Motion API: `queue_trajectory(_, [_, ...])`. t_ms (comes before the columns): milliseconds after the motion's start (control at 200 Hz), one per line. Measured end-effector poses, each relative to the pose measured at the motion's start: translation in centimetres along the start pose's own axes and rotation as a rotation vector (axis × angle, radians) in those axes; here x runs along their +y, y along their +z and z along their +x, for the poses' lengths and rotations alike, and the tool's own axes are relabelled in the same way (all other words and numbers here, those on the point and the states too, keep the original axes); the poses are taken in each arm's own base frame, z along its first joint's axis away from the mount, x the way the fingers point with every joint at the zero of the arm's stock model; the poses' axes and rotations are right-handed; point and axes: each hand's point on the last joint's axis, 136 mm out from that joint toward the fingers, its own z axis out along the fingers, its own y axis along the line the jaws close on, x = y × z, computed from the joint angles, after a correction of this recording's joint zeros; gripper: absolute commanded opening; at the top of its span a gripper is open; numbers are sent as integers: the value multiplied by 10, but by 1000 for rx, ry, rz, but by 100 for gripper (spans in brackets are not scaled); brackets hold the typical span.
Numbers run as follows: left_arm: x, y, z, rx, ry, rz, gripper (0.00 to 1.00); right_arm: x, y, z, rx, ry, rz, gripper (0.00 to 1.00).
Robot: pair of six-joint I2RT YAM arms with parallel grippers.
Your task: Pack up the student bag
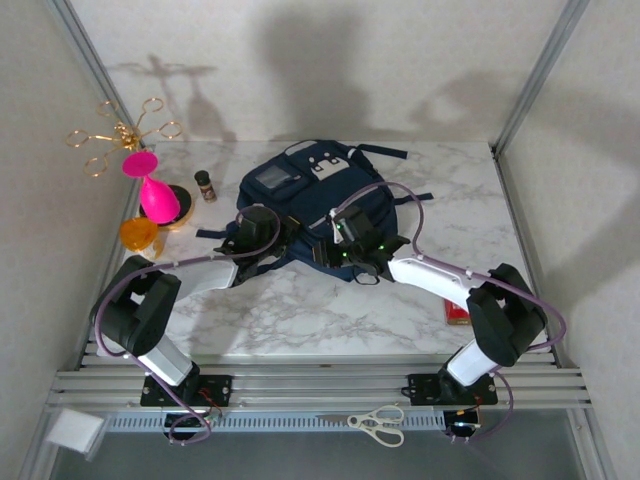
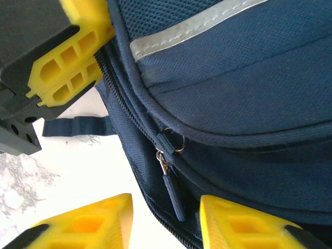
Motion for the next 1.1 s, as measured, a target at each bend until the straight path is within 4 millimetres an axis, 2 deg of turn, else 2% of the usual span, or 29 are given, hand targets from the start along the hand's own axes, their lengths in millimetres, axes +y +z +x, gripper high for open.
queue_trajectory(280, [2,0,1,-7,4,-10,0,-9,11,9,-2,11,49,40])
queue_trajectory(386, [3,0,1,-11,6,-15,0,-11,18,11,2,9,60,37])
queue_trajectory(456, [3,0,1,-14,9,-16,0,-13,22,14,7,10,69,31])
queue_trajectory(716, [5,0,2,-25,13,-28,0,-19,41,17,30,3,103,33])
queue_trajectory(811, [5,0,2,-25,14,-28,0,-21,48,17,33,-13,111,22])
queue_trajectory(911, [5,0,2,-27,14,-28,0,-22,49,16,28,-27,117,18])
queue_trajectory(971, [5,0,2,-29,14,-27,0,-22,49,14,24,-42,120,11])
queue_trajectory(1101, [2,-1,1,-34,15,-17,0,-18,43,9,4,-73,122,6])
